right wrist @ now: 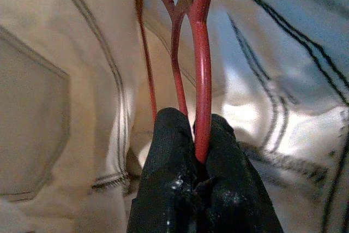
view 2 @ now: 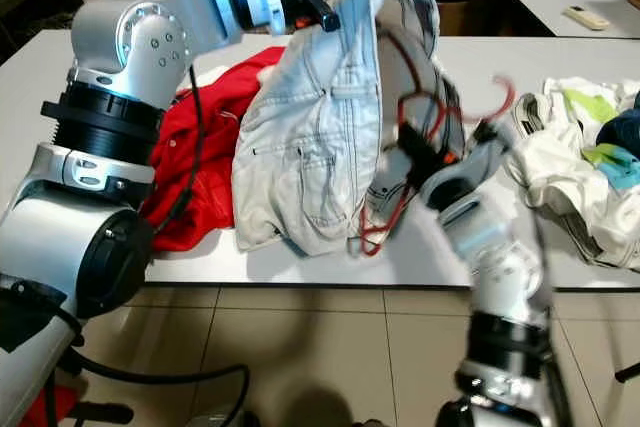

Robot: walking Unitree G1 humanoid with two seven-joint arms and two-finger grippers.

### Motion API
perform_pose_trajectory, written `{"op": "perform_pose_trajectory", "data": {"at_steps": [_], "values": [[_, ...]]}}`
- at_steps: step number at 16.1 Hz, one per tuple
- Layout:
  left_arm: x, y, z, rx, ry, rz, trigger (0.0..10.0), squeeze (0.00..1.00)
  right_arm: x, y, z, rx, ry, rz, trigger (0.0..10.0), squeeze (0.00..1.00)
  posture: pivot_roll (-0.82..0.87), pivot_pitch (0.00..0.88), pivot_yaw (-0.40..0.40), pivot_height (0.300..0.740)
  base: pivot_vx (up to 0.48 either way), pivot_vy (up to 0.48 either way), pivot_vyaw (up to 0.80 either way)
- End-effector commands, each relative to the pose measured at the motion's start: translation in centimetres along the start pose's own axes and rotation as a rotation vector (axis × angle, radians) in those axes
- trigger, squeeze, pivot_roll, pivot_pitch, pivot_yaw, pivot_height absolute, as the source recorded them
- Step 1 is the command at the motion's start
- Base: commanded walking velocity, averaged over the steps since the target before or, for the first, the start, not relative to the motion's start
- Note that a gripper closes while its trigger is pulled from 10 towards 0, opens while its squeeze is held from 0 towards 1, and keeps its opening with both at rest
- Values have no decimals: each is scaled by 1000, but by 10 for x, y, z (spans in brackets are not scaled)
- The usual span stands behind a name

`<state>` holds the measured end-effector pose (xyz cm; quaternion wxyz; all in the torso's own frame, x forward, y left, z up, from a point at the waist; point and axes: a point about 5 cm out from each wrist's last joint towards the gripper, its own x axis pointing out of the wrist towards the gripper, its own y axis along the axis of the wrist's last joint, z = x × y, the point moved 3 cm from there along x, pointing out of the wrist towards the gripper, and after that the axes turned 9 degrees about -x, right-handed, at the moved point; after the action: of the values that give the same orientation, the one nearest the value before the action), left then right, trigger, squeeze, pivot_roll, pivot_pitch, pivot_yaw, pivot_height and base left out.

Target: Hang hanger

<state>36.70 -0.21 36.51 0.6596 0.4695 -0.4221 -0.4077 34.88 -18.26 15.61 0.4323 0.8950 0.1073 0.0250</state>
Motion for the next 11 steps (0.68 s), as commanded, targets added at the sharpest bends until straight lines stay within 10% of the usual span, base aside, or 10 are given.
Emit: {"op": "perform_pose_trajectory", "data": {"at_steps": [1,5,11], "values": [[0,11,11,17,-47,32,0,0,-2,0,9,9,-51,11,10000,0,18,0,65,740,0,0,0],[4,19,36,-146,-190,8,0,0,8,-5,10,52,-83,76,10000,0,30,0,68,740,0,0,0],[5,-25,7,69,25,-153,0,0,2,18,-64,267,365,230,10000,0,38,0,60,740,0,0,0]]}}
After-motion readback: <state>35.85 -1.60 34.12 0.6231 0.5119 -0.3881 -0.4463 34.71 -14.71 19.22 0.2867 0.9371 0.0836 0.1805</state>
